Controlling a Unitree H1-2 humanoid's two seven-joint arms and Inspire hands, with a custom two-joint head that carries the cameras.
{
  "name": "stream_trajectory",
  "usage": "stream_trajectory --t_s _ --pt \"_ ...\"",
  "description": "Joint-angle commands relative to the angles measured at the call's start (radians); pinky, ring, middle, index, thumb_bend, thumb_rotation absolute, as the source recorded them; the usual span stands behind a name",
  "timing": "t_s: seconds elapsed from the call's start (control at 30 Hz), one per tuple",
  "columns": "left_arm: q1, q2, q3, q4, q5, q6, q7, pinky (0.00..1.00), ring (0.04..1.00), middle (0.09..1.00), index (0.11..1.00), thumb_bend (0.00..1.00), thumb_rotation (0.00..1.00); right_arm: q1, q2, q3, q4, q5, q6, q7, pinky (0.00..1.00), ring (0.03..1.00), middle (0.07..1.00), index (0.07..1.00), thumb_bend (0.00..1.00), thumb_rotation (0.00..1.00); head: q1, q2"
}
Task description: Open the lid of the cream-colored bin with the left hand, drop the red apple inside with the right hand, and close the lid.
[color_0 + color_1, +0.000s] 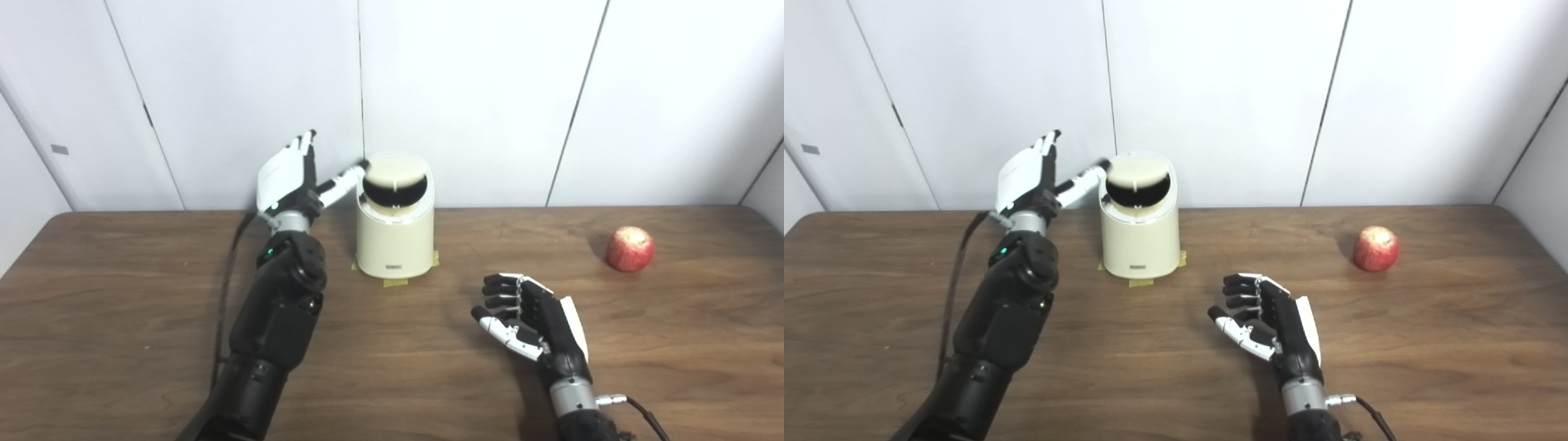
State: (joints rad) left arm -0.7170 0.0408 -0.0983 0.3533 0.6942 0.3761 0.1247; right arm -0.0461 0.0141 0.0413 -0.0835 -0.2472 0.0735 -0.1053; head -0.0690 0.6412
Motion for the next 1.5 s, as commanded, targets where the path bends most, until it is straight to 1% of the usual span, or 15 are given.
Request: stream_trajectory --t_s 0.0,0.07,0.23,0.4,0.53,0.57,0.63,0.7,0.77,0.83,0.9,1.07,1.23,1.33,1.47 --pt "-0.03 0.018 -0.009 -0.076 -0.048 -0.108 0.026 1.0 1.0 1.0 1.0 0.6 1.0 -0.029 0.001 -0.003 -0.02 0.005 -0.03 -0.007 0.5 0.602 0.629 0.616 0.35 0.2 -0.005 0.002" --pt "0.008 0.027 -0.012 -0.131 -0.092 -0.168 0.023 1.0 1.0 1.0 1.0 0.55 1.0 -0.03 0.0 -0.006 -0.012 0.016 -0.048 -0.007 0.5 0.605 0.629 0.614 0.35 0.19 -0.005 0.002" --pt "0.122 0.043 0.005 -0.295 -0.174 -0.232 0.0 0.93 0.987 0.991 0.981 0.52 1.0 -0.032 -0.003 -0.016 -0.013 0.024 -0.051 -0.013 0.5 0.61 0.634 0.611 0.35 0.2 -0.004 -0.002" --pt "0.271 0.065 0.038 -0.44 -0.256 -0.315 -0.002 0.8 0.869 0.876 0.862 0.35 1.0 -0.041 -0.041 -0.006 -0.051 -0.057 -0.037 -0.02 0.51 0.607 0.637 0.623 0.35 0.28 0.002 0.0" --pt "0.433 0.089 0.077 -0.526 -0.391 -0.426 -0.033 0.73 0.812 0.814 0.798 0.19 0.94 -0.08 -0.134 0.031 -0.136 -0.232 -0.016 0.001 0.47 0.589 0.654 0.651 0.39 0.25 0.01 0.0" --pt "0.468 0.101 0.078 -0.53 -0.417 -0.462 -0.044 0.71 0.803 0.808 0.791 0.18 0.85 -0.09 -0.152 0.033 -0.156 -0.253 -0.006 0.012 0.42 0.541 0.646 0.657 0.43 0.26 0.009 -0.001" --pt "0.525 0.119 0.083 -0.535 -0.46 -0.51 -0.062 0.69 0.794 0.804 0.782 0.16 0.75 -0.11 -0.191 0.038 -0.192 -0.298 0.013 0.038 0.31 0.411 0.636 0.669 0.47 0.24 0.008 -0.002" --pt "0.577 0.125 0.091 -0.548 -0.495 -0.531 -0.075 0.72 0.803 0.808 0.785 0.2 0.76 -0.135 -0.236 0.043 -0.226 -0.352 0.031 0.071 0.4 0.524 0.684 0.678 0.53 0.24 0.007 -0.002" --pt "0.629 0.123 0.098 -0.574 -0.525 -0.548 -0.081 0.73 0.805 0.809 0.783 0.21 0.77 -0.167 -0.29 0.04 -0.264 -0.399 0.055 0.118 0.5 0.638 0.724 0.701 0.62 0.27 0.002 0.0" --pt "0.662 0.121 0.105 -0.587 -0.547 -0.568 -0.087 0.74 0.806 0.808 0.779 0.2 0.77 -0.194 -0.341 0.038 -0.281 -0.436 0.069 0.163 0.56 0.697 0.743 0.718 0.67 0.29 -0.001 -0.002" --pt "0.691 0.121 0.109 -0.595 -0.574 -0.588 -0.097 0.74 0.805 0.803 0.772 0.18 0.77 -0.231 -0.402 0.031 -0.278 -0.471 0.092 0.224 0.67 0.774 0.795 0.775 0.78 0.37 -0.003 -0.002" --pt "0.757 0.13 0.108 -0.613 -0.603 -0.597 -0.127 0.77 0.824 0.82 0.792 0.2 0.82 -0.369 -0.56 0.054 -0.26 -0.566 0.236 0.493 0.69 0.87 0.911 0.859 0.99 0.43 -0.013 -0.009" --pt "0.776 0.128 0.115 -0.608 -0.601 -0.587 -0.139 0.76 0.817 0.819 0.796 0.19 0.81 -0.506 -0.664 0.134 -0.12 -0.66 0.308 0.69 0.69 0.914 0.946 0.859 1.0 0.36 -0.027 -0.01" --pt "0.776 0.124 0.117 -0.611 -0.59 -0.579 -0.137 0.74 0.81 0.815 0.797 0.19 0.82 -0.573 -0.696 0.192 0.007 -0.707 0.301 0.737 0.66 0.915 0.95 0.859 1.0 0.33 -0.03 -0.008" --pt "0.775 0.123 0.124 -0.606 -0.599 -0.583 -0.139 0.74 0.813 0.819 0.795 0.18 0.82 -0.641 -0.706 0.252 0.158 -0.751 0.282 0.75 0.65 0.922 0.951 0.859 1.0 0.31 -0.036 -0.005"
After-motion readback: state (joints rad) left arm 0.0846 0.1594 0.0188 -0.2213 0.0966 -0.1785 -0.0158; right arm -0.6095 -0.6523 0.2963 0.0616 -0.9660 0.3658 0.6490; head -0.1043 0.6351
